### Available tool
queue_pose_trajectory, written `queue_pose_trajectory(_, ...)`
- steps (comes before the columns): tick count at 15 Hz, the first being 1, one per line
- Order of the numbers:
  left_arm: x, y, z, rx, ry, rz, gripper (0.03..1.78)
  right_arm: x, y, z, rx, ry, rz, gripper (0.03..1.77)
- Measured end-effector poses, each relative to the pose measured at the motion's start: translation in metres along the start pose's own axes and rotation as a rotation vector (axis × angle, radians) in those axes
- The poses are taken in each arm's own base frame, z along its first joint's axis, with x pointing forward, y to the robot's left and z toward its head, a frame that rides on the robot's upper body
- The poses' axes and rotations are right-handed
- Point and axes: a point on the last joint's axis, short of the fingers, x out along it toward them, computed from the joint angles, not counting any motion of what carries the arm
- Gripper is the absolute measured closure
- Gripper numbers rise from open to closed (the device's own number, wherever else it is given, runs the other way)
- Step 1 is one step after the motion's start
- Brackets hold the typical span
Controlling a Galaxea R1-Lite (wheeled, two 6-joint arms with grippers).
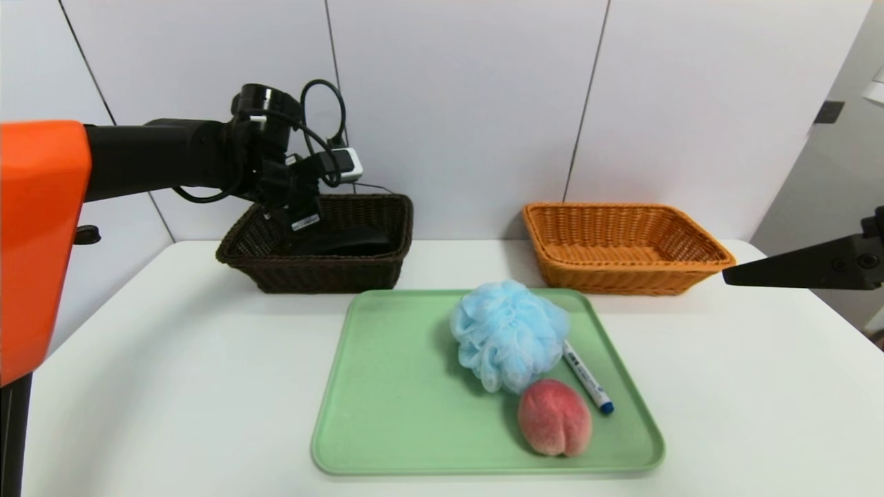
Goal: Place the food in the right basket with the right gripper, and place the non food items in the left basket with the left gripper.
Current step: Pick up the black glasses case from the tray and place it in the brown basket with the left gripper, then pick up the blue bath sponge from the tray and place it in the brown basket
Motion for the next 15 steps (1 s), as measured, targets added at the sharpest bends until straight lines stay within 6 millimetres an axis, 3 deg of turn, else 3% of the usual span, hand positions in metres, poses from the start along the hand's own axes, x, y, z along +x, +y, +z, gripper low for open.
queue_pose_trajectory(4,-0.016,0.011,0.005,-0.135,-0.035,0.052,0.4,-0.001,0.0,-0.002,0.0,-0.001,0.0,0.1)
queue_pose_trajectory(8,-0.043,0.017,0.01,-0.425,-0.055,0.051,0.28,-0.005,0.0,-0.004,0.004,-0.006,-0.005,0.1)
queue_pose_trajectory(11,-0.066,0.007,0.017,-0.687,-0.01,-0.034,0.23,-0.007,0.0,-0.005,0.005,-0.013,-0.005,0.1)
queue_pose_trajectory(15,-0.096,-0.02,0.041,-0.999,0.068,-0.163,0.18,-0.008,0.0,-0.005,0.003,-0.015,-0.005,0.1)
